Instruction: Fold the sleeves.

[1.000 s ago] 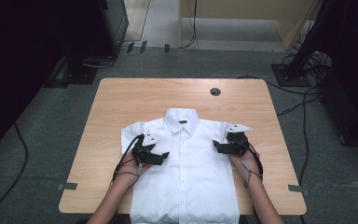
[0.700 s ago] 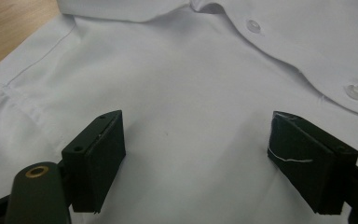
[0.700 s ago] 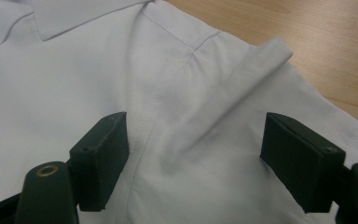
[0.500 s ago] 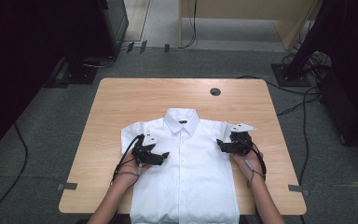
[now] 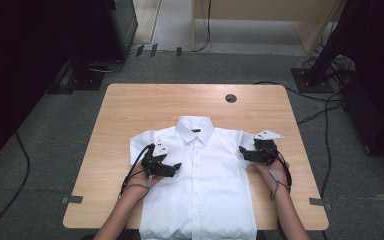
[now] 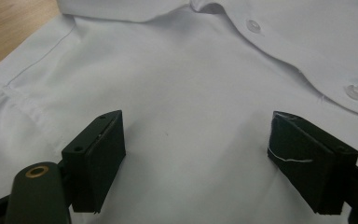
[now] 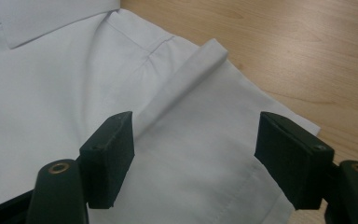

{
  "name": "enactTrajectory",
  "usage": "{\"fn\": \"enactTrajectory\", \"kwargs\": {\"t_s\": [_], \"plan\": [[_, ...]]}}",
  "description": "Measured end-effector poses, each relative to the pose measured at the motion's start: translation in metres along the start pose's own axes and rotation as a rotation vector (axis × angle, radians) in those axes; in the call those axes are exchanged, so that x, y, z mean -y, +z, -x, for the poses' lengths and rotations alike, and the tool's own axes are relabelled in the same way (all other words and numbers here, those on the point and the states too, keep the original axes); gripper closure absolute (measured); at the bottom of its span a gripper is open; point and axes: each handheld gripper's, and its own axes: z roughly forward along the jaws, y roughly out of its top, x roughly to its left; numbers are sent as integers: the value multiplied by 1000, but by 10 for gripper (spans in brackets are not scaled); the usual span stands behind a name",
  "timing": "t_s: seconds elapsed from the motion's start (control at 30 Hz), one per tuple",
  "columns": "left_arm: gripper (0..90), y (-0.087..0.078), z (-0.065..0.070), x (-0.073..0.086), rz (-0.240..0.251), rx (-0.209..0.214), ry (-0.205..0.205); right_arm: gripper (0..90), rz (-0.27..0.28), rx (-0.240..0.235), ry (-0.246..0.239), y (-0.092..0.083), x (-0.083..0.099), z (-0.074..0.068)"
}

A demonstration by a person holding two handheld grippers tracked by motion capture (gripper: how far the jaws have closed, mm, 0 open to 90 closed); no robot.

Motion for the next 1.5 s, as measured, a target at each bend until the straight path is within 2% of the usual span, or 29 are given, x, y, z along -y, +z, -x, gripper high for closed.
{"fn": "enactTrajectory", "kwargs": {"t_s": [0.4, 0.6, 0.73, 1.1, 1.5], "plan": [[189, 0, 0, 0, 0, 0, 0, 331, 15, 10, -4, -2, 2, 10], [189, 0, 0, 0, 0, 0, 0, 364, 27, 27, -22, -1, 4, 14], [189, 0, 0, 0, 0, 0, 0, 349, 18, 20, 17, 0, 3, 19], [189, 0, 0, 0, 1, -1, 0, 379, 39, 46, 40, 0, 3, 36], [189, 1, 0, 0, 1, -2, 0, 400, 34, 62, 63, 4, 5, 48]]}}
